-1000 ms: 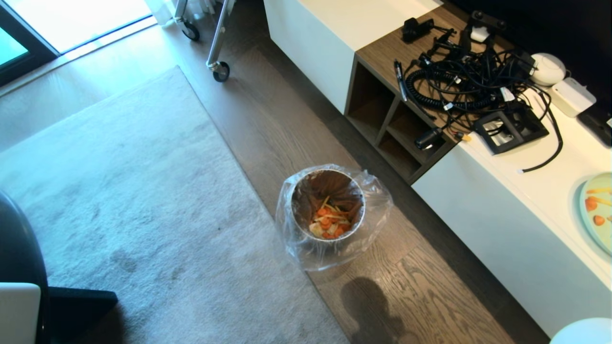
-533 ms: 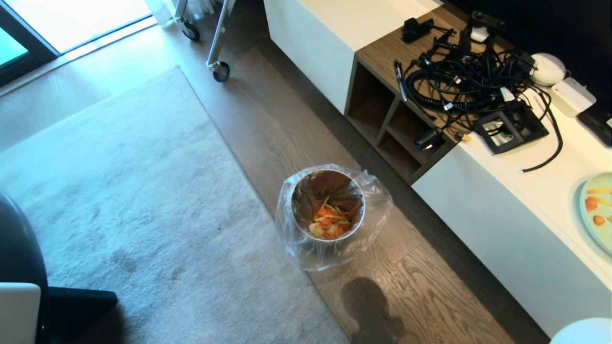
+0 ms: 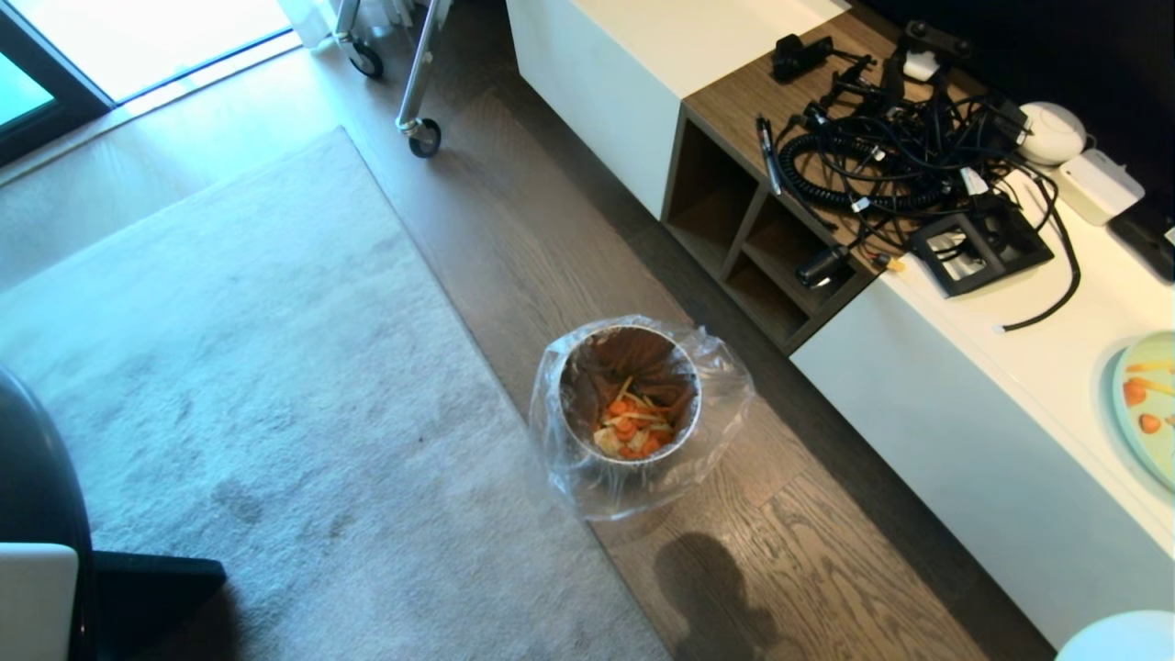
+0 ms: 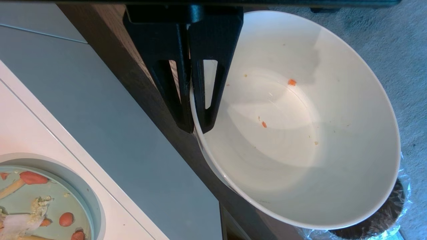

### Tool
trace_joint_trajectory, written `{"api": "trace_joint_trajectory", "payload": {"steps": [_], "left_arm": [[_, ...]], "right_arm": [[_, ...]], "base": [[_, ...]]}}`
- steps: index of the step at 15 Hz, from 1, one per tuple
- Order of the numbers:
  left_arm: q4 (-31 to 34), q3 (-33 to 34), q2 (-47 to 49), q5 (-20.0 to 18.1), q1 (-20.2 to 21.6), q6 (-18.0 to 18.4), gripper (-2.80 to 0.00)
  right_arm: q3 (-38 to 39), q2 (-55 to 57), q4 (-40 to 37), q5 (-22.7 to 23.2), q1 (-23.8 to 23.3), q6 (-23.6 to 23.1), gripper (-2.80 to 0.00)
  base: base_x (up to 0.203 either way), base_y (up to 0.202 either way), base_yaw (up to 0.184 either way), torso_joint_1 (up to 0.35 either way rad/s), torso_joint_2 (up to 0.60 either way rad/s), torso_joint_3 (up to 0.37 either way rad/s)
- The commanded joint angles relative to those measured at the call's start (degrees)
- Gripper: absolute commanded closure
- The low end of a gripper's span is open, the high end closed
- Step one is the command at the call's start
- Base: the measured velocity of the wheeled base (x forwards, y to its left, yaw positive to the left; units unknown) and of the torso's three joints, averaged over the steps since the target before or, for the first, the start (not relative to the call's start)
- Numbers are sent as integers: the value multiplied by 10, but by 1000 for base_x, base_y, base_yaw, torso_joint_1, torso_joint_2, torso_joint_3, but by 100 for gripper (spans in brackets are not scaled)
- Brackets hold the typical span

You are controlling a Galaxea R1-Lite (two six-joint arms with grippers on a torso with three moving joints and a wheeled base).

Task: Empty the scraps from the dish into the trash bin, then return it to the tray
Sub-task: Put the bowl back to the table

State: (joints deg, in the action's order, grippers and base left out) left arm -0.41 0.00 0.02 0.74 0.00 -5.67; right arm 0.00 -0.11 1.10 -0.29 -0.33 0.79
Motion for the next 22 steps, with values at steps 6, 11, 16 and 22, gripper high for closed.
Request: {"api": "trace_joint_trajectory", "payload": {"steps": [6,11,16,22], "left_arm": [[0,0,0,0,0,0,0],[0,0,0,0,0,0,0],[0,0,0,0,0,0,0],[0,0,0,0,0,0,0]], "right_arm": [[0,1,0,-1,0,0,0],[0,1,0,0,0,0,0],[0,1,0,0,0,0,0],[0,1,0,0,0,0,0]], "base": [[0,0,0,1,2,107],[0,0,0,3,4,192],[0,0,0,3,3,201],[0,0,0,1,2,208]]}}
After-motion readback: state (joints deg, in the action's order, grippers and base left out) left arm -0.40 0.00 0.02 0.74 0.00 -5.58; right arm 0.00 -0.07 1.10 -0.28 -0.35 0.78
